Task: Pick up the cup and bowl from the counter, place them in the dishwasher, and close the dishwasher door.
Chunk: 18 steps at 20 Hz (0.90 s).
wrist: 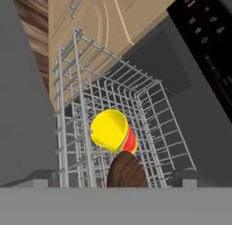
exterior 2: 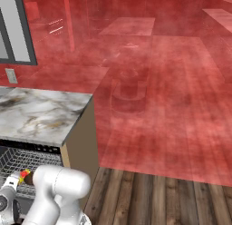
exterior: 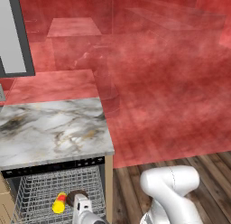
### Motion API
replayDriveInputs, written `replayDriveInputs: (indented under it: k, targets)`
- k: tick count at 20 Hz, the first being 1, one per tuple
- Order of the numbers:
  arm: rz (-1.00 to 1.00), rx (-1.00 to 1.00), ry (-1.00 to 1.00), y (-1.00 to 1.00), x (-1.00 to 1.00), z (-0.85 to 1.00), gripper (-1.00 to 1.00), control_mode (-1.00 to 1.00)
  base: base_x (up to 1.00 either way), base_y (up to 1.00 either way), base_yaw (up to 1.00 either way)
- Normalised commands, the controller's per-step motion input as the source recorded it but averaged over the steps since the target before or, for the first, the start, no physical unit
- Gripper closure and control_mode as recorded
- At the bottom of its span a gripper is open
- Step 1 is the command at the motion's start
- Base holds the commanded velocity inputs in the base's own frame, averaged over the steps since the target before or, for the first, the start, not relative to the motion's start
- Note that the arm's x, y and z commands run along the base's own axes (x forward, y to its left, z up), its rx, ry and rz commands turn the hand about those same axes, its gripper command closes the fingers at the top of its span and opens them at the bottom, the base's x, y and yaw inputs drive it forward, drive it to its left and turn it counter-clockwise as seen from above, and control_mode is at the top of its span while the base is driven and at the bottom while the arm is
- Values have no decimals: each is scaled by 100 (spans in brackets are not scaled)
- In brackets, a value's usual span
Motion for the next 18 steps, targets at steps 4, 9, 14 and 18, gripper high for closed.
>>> replayDriveInputs:
  k: [4, 9, 14, 18]
  targets:
    - [0, 4, 0, 22, -25, 0, -100, -100, 0, 0, 0]
    - [0, -8, 0, 66, -44, 0, -100, -100, 0, 0, 0]
    - [0, -15, 0, 80, -55, -1, -100, -100, 0, 0, 0]
    - [0, -22, 0, 52, -53, -3, -100, -100, 0, 0, 0]
